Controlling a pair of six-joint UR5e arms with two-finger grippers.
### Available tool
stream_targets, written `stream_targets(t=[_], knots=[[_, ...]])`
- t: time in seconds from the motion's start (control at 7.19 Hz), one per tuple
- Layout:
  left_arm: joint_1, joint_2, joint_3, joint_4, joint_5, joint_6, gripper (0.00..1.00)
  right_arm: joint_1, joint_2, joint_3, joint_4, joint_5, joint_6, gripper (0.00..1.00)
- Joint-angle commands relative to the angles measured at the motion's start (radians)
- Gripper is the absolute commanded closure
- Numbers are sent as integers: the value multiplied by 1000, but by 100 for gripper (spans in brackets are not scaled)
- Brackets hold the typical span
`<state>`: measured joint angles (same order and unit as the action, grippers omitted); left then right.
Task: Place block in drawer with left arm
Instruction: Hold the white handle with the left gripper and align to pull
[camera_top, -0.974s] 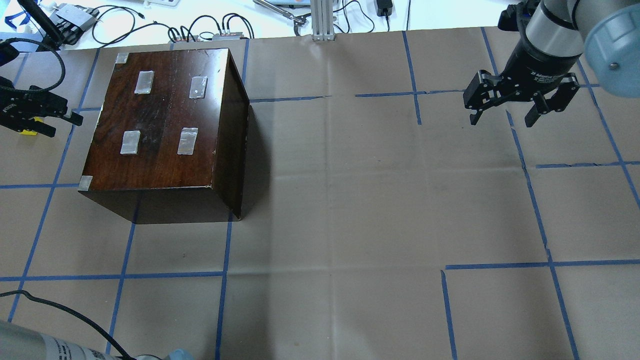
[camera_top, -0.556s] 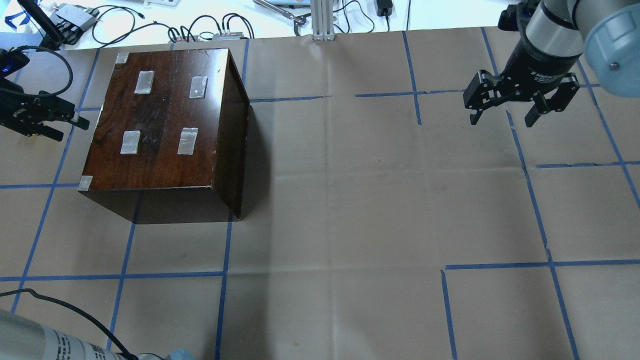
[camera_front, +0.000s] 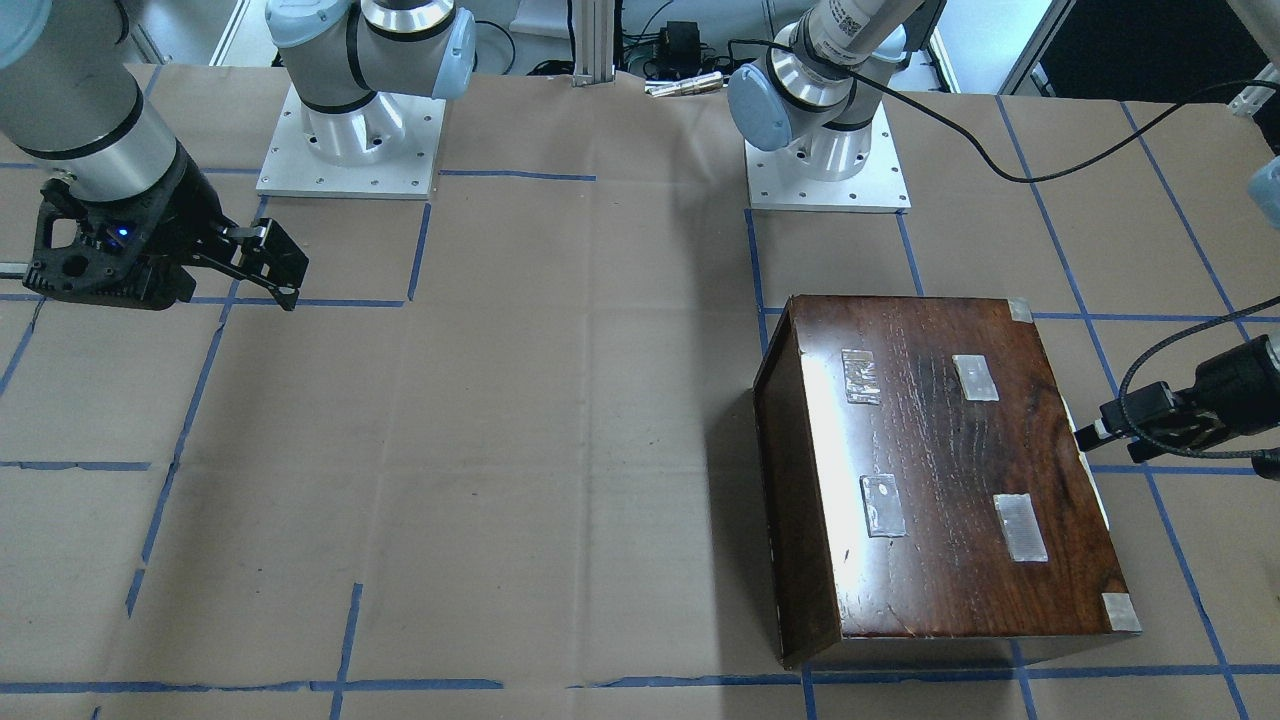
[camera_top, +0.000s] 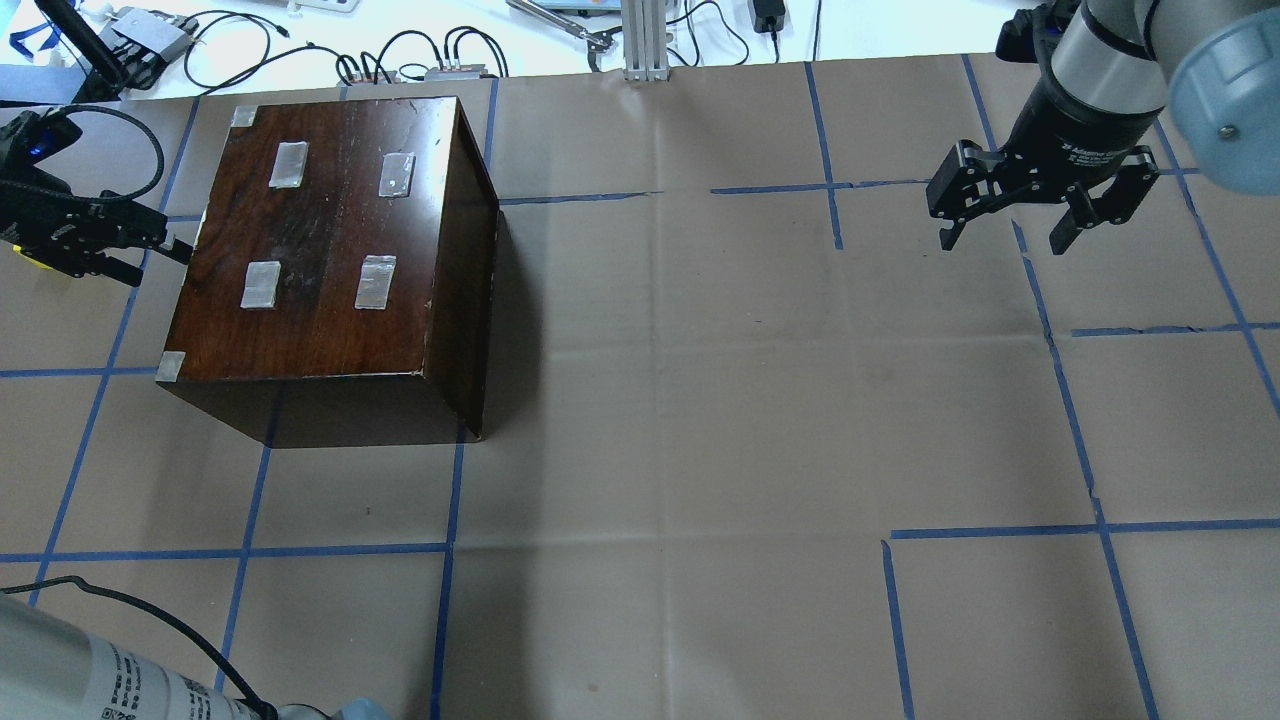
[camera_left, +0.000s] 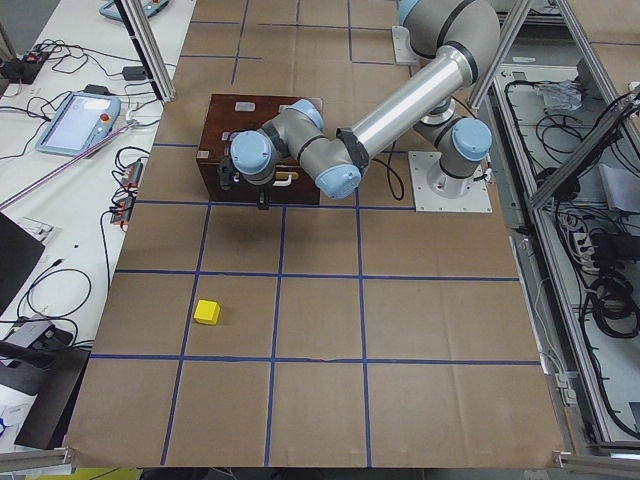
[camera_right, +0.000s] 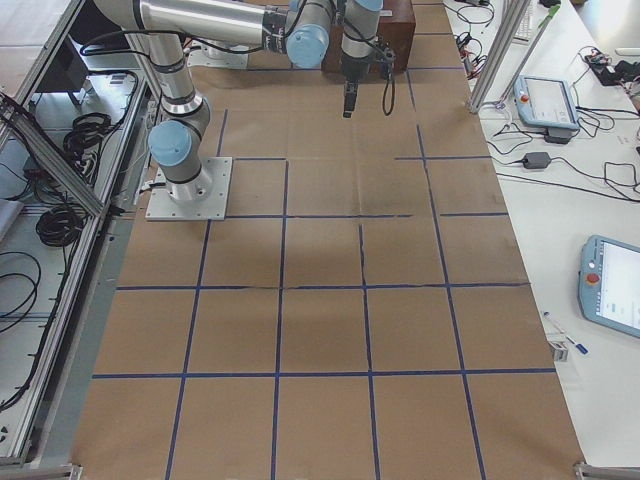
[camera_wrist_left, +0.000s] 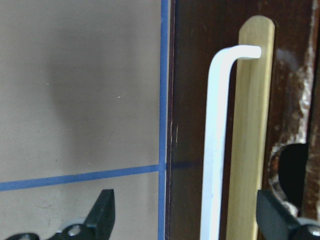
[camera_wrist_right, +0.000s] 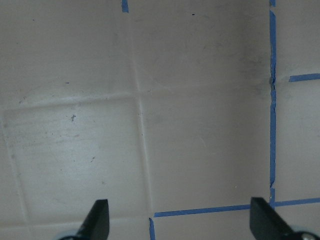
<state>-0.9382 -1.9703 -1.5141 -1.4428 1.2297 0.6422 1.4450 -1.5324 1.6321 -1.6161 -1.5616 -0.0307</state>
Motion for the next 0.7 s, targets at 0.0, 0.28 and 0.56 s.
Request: stream_targets(t=[0.0,0.28,0.56], knots=[[-2,-15,-3,13,-1,-3,1,0,0,0,1,0,0,0],[-8,-35,-3,34,-1,-3,1,0,0,0,-1,0,0,0],[-8,-45,-1,39,-1,-3,1,0,0,0,-1,0,0,0]])
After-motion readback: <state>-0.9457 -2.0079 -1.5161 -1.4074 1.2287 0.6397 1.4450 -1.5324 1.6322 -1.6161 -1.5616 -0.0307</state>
